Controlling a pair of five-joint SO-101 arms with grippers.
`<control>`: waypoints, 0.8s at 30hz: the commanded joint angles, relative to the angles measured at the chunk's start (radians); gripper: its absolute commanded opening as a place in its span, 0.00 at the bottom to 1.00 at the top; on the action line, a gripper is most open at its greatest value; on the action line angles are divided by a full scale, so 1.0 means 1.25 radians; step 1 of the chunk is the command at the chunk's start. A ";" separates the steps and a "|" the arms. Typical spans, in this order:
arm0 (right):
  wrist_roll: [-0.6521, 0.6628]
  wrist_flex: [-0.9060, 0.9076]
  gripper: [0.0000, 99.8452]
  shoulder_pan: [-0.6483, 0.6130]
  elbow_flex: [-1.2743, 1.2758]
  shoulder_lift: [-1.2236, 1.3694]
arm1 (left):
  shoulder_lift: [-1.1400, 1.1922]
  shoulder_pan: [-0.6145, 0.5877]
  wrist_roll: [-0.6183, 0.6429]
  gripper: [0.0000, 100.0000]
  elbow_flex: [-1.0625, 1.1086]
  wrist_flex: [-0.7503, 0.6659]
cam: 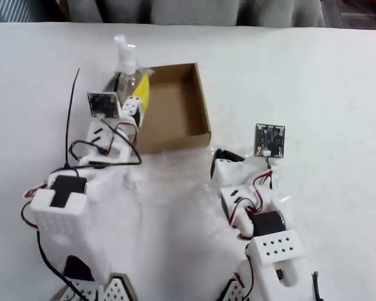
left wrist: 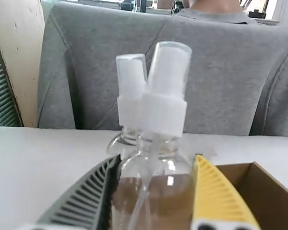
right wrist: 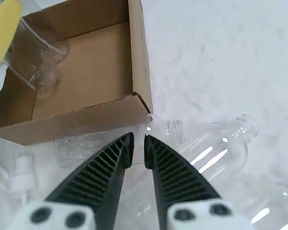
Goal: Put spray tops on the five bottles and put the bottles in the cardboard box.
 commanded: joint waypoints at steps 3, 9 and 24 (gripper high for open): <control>0.000 -0.017 0.02 0.006 -0.005 -0.010 | 0.021 -0.002 0.009 0.02 -0.053 -0.090; 0.000 -0.017 0.02 0.006 -0.005 -0.010 | 0.045 -0.008 0.009 0.02 -0.071 -0.090; 0.000 -0.017 0.02 0.009 -0.005 -0.010 | 0.073 -0.021 0.009 0.02 -0.065 -0.083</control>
